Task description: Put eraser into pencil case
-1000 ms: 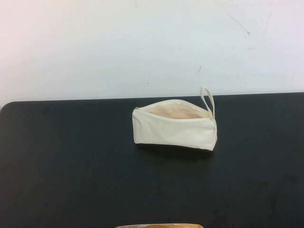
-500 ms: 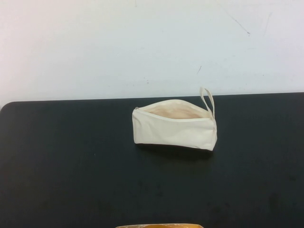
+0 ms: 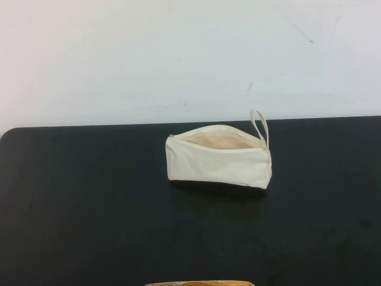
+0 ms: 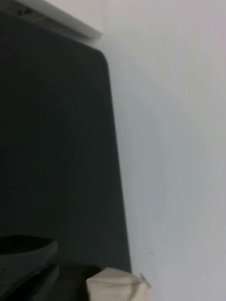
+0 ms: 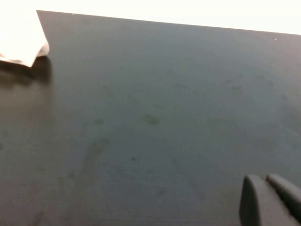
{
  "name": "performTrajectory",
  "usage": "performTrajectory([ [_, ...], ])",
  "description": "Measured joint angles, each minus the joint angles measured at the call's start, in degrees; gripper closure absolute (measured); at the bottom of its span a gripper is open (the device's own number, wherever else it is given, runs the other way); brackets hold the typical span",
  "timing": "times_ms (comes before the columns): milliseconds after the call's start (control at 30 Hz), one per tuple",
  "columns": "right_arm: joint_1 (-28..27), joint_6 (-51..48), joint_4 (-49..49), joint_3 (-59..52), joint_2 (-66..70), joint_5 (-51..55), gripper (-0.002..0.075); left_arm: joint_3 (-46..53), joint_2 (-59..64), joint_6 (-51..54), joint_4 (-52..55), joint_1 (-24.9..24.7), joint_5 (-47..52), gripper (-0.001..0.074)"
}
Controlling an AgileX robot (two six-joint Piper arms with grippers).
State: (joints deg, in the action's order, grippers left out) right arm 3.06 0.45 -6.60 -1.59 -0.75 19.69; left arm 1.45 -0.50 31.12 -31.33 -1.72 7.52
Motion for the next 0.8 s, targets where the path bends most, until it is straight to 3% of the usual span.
performTrajectory([
  [233, 0.0, 0.0, 0.0, 0.0, 0.0, 0.0, 0.0727, 0.0, 0.0, -1.4, 1.6, 0.0, 6.4, 0.0736],
  [533, 0.0, 0.0, 0.0, 0.0, 0.0, 0.0, 0.0727, 0.0, 0.0, -29.0, 26.5, 0.0, 10.3, 0.0736],
  [800, 0.0, 0.0, 0.0, 0.0, 0.0, 0.0, 0.0727, -0.2, 0.0, -33.3, 30.1, 0.0, 11.4, 0.0736],
])
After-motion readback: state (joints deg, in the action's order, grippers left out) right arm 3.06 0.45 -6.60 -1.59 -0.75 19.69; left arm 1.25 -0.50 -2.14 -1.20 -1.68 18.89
